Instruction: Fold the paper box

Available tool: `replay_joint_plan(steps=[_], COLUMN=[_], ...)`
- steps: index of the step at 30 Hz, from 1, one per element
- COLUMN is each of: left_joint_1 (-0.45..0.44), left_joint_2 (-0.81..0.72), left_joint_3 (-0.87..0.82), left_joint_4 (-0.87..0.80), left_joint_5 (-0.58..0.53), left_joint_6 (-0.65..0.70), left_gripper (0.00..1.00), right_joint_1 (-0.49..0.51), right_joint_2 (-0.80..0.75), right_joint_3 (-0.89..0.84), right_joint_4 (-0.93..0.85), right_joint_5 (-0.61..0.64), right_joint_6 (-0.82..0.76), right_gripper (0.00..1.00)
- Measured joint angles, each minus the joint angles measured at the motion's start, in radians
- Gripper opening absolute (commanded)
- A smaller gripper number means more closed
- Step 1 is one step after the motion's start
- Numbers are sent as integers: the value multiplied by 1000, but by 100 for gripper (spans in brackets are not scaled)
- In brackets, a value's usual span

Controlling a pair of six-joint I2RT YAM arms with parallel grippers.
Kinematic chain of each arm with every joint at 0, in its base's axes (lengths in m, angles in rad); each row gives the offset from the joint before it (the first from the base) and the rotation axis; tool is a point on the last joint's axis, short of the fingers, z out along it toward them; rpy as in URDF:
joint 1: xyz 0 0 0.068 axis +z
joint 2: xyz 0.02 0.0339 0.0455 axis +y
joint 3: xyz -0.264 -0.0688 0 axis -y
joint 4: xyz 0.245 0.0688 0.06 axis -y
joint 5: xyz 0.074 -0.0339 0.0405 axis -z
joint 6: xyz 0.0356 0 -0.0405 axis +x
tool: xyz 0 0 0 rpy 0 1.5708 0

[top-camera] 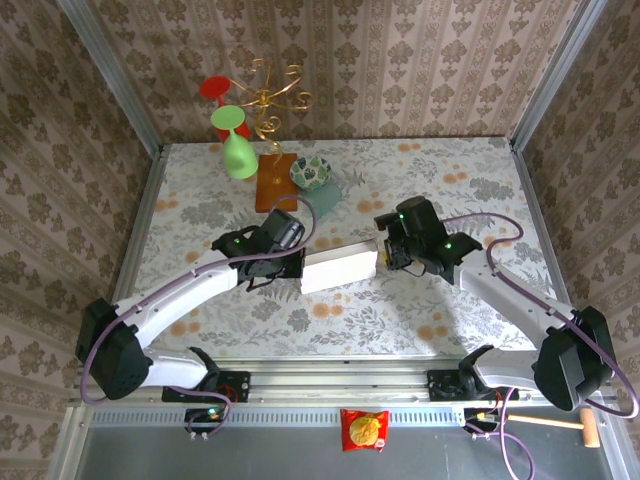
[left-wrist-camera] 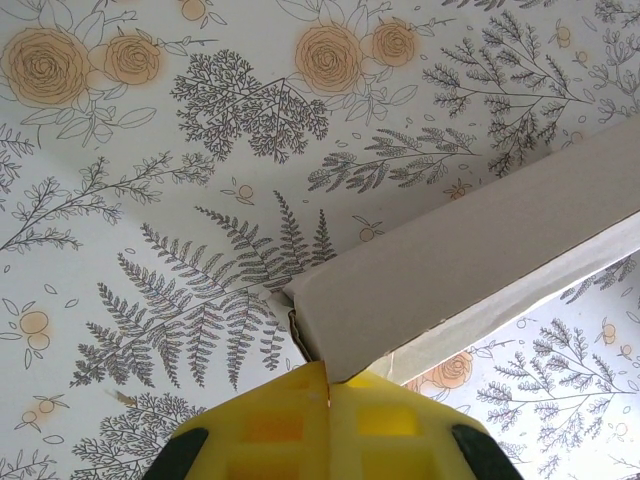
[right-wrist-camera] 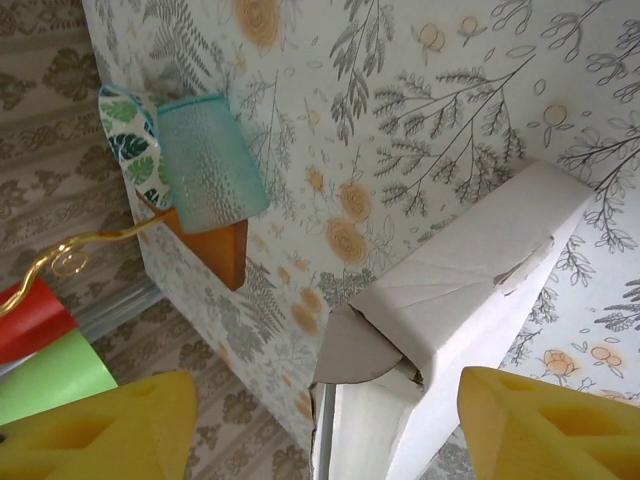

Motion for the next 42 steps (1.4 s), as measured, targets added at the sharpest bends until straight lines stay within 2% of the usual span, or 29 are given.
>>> replay_joint_plan(steps=[9,24,26,28,36,42], left_joint_1=[-10,-17,-17,-18,-37,-42], left_joint_2=[1,1,1,1,1,-45], left_joint_3=[1,3,5,7,16,27], left_joint_4=[-4,-12,-15,-19,-68,-96], left_joint_5=[-11,-17,-17,-14,2,41], left_joint_6=[0,0,0,0,-3,-31], left_gripper=[0,0,0,3,30,41], right_joint_1=[0,0,0,0,-2,-3], right_joint_2=[6,-5,-6,-10,-42,-49], right_joint_3=[-66,-114,-118,-124,-155,-162], right_joint_4=[50,122,128,132,140,146], right_joint_5=[-44,-48,-48,-48,-47,-48], right_joint_6=[8,17,17,16,16,16], right_gripper=[55,28,27,26,23,22])
